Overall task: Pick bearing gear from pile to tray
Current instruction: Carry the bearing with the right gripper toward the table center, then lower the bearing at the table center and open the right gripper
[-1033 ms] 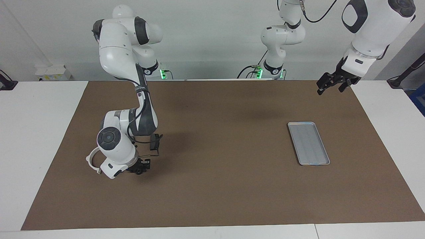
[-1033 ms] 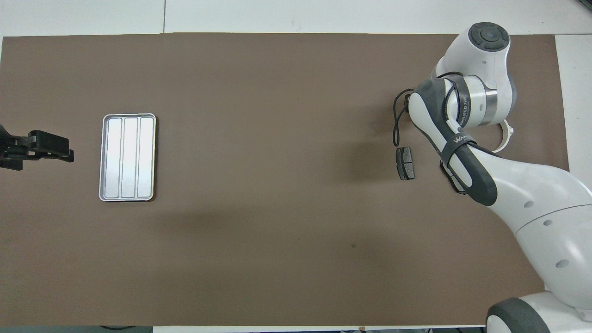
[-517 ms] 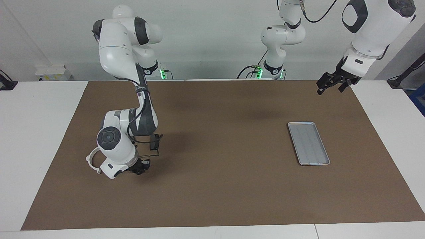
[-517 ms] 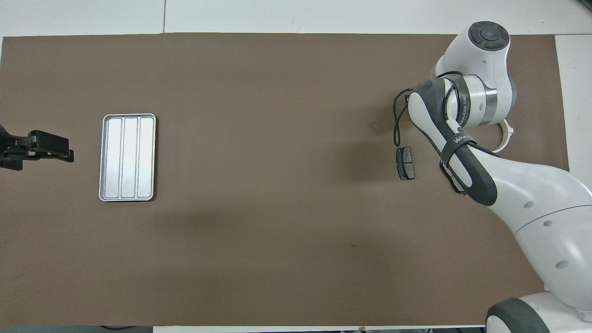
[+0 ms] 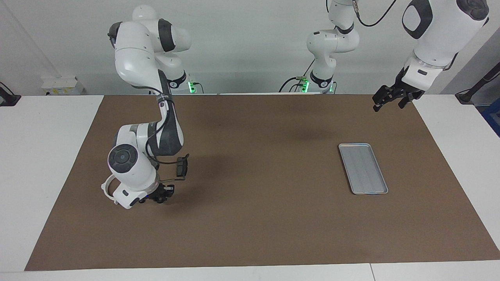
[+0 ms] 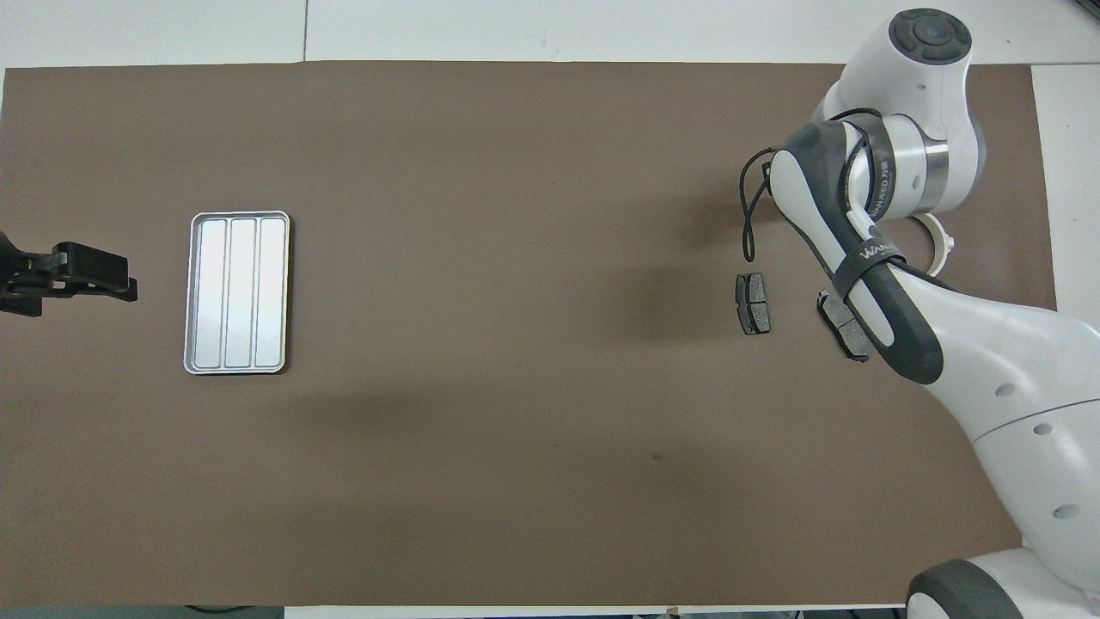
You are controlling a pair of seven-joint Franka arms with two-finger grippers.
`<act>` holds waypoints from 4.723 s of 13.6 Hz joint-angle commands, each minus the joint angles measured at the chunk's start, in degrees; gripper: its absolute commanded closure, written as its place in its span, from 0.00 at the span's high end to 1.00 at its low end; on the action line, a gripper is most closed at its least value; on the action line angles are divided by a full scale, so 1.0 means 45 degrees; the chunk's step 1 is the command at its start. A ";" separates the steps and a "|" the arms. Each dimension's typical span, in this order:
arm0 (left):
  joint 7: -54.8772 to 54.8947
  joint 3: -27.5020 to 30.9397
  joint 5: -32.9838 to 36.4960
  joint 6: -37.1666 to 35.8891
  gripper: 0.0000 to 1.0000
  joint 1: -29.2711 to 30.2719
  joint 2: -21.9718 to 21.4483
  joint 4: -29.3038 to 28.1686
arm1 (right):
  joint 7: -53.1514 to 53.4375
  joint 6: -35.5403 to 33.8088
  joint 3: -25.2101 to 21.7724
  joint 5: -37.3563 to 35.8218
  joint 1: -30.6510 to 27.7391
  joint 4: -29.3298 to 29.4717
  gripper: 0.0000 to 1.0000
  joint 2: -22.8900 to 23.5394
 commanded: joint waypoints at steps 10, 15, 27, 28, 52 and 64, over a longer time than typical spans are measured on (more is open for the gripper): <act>0.0028 0.0115 -0.0108 -0.0220 1.00 -0.0110 -0.0153 -0.0040 | 0.7667 -0.3275 0.0071 0.0654 0.3788 0.1658 0.00 -0.1705; 0.0028 0.0115 -0.0108 -0.0220 1.00 -0.0110 -0.0172 -0.0040 | 1.2962 -0.2398 0.0110 0.0654 0.5957 0.1951 0.00 -0.1453; 0.0028 0.0115 -0.0108 -0.0220 1.00 -0.0110 -0.0153 -0.0040 | 1.7657 0.0259 0.0344 0.0634 0.7718 0.1951 0.00 0.1242; 0.0028 0.0115 -0.0108 -0.0220 1.00 -0.0110 -0.0172 -0.0040 | 1.7658 0.0395 0.0344 0.0634 0.7718 0.1951 0.00 0.1398; 0.0028 0.0115 -0.0108 -0.0220 1.00 -0.0110 -0.0172 -0.0040 | 1.2512 -0.1201 0.1066 0.0654 0.4794 0.2029 1.00 -0.0883; -0.1465 -0.0080 -0.0108 0.0594 1.00 -0.0928 -0.0250 -0.0505 | 0.2898 -0.3041 0.1165 0.0517 0.0027 0.0822 1.00 -0.2058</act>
